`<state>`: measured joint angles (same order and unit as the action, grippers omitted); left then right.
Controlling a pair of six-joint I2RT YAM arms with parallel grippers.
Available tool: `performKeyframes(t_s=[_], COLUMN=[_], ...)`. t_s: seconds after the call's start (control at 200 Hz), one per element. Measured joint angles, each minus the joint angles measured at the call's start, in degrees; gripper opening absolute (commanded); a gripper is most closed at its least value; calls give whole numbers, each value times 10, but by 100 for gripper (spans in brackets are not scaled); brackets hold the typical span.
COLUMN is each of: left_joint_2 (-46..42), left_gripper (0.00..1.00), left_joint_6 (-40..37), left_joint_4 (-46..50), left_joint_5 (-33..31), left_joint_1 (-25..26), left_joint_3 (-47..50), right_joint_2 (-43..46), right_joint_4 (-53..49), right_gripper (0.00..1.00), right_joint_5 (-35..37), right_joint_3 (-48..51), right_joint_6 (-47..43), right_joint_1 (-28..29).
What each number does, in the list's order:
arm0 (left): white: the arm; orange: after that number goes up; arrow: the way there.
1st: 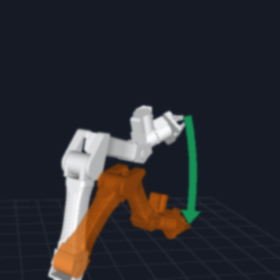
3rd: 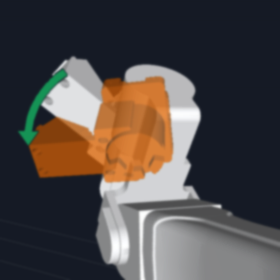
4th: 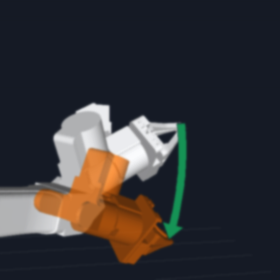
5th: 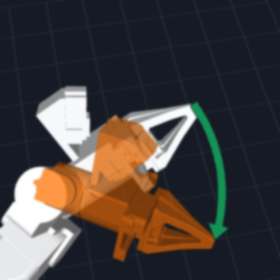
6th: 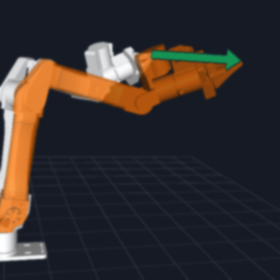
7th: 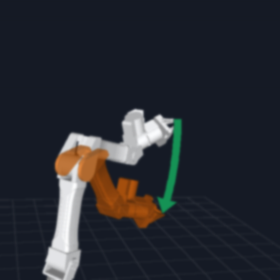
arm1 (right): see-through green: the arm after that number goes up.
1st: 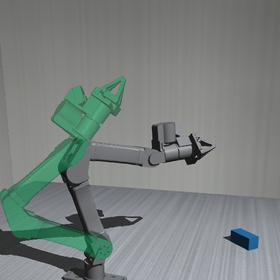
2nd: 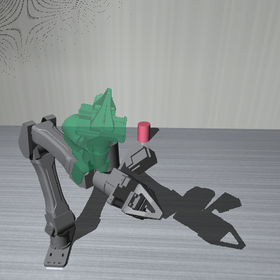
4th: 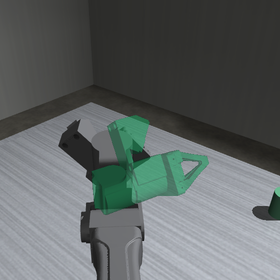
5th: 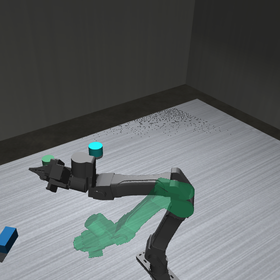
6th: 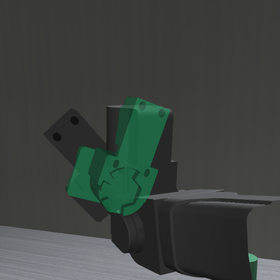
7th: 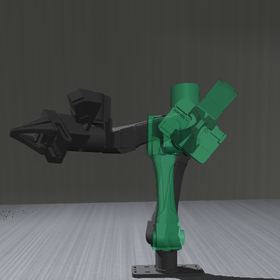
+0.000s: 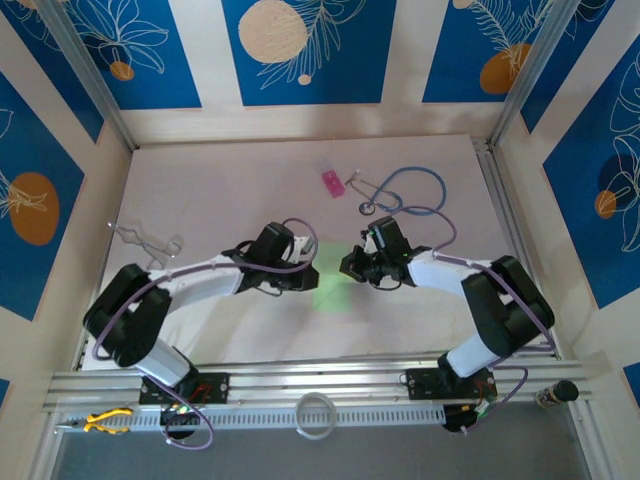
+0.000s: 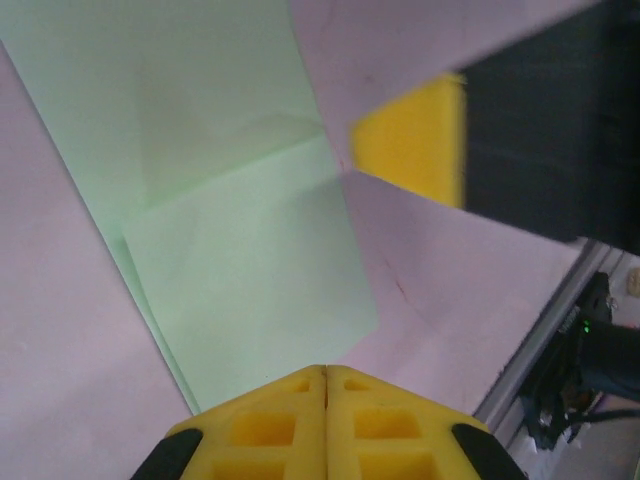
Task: Fold a paper plane with a square sheet of paper (pick it up from the middle)
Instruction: Fold the triangle a second time at the center of the table, then turn over the paper at the center of the table.
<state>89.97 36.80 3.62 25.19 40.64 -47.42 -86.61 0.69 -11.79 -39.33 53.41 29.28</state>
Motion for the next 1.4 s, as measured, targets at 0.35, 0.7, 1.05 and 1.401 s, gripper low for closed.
performKeyframes(t_s=[0.35, 0.7, 1.05, 1.401], left_joint_2=[96, 139, 139, 139], left_gripper=[9, 8, 7, 7], left_joint_6=[-48, -70, -68, -63], left_joint_4=[27, 33, 3, -5], left_joint_5=[-5, -19, -12, -9], left_joint_1=[-7, -10, -12, -12], left_joint_3=[-69, -72, -56, -53], right_joint_2=[89, 64, 29, -3], right_joint_4=[-69, -101, -103, -69], right_gripper=[33, 34, 34, 36], right_joint_5=[42, 75, 90, 98], right_joint_3=[54, 56, 37, 20], right_joint_6=[55, 92, 97, 97], right_joint_1=[56, 91, 105, 105])
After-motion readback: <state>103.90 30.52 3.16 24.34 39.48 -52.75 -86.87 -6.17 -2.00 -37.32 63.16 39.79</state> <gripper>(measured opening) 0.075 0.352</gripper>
